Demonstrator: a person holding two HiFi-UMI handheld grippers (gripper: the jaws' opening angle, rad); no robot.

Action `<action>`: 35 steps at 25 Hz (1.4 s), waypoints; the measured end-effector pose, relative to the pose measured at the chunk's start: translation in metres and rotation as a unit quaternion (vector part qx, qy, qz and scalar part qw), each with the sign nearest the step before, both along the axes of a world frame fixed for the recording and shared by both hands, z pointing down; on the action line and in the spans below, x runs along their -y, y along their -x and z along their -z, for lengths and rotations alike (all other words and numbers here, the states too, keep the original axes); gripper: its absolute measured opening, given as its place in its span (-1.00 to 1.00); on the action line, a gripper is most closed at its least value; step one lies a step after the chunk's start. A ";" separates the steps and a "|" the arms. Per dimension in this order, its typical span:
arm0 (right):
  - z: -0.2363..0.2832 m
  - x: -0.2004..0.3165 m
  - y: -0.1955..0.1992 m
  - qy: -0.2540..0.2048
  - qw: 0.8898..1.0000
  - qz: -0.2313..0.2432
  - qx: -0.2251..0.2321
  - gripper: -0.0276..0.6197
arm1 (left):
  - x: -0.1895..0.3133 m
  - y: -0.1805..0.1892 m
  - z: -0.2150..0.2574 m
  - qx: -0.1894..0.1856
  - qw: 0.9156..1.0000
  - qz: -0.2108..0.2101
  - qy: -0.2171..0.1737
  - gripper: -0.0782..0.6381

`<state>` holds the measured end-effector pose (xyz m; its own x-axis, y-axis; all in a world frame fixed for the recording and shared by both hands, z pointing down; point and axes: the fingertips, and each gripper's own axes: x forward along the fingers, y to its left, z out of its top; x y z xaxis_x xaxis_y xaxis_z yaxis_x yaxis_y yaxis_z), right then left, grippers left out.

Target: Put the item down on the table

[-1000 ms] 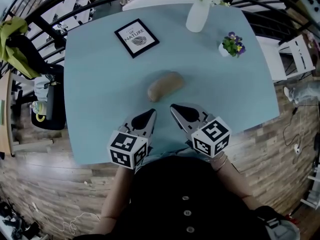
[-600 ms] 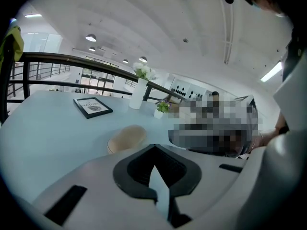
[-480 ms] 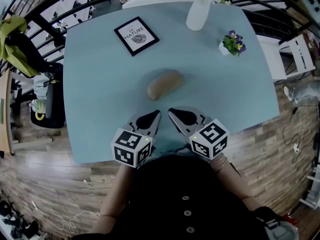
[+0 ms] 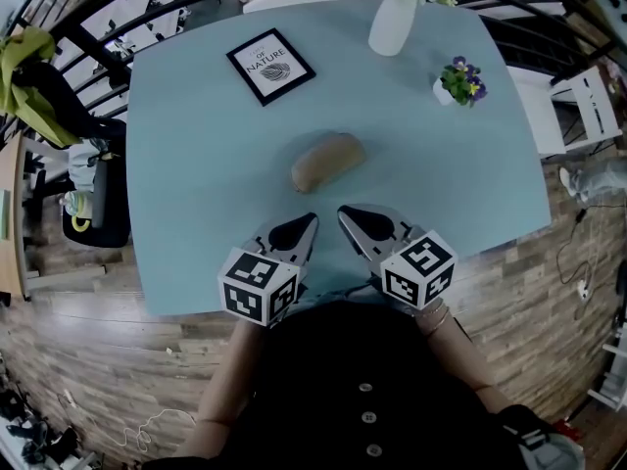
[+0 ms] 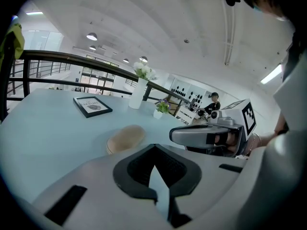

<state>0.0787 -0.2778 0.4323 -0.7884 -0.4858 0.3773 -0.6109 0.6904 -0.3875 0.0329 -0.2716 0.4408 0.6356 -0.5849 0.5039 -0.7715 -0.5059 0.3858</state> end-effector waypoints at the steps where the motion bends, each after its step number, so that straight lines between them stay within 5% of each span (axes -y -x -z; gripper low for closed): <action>1: 0.000 0.000 0.000 0.000 1.000 -0.001 0.001 -0.90 | 0.000 0.000 0.000 0.002 1.000 0.000 0.000 -0.73; 35: -0.002 -0.001 -0.005 0.010 1.000 -0.010 0.007 -0.91 | -0.003 -0.003 -0.011 0.007 1.000 -0.014 0.017 -0.73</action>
<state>0.0837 -0.2768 0.4348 -0.7842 -0.4941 0.3753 -0.6185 0.6703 -0.4100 0.0355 -0.2685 0.4518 0.6433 -0.5495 0.5331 -0.7634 -0.5133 0.3922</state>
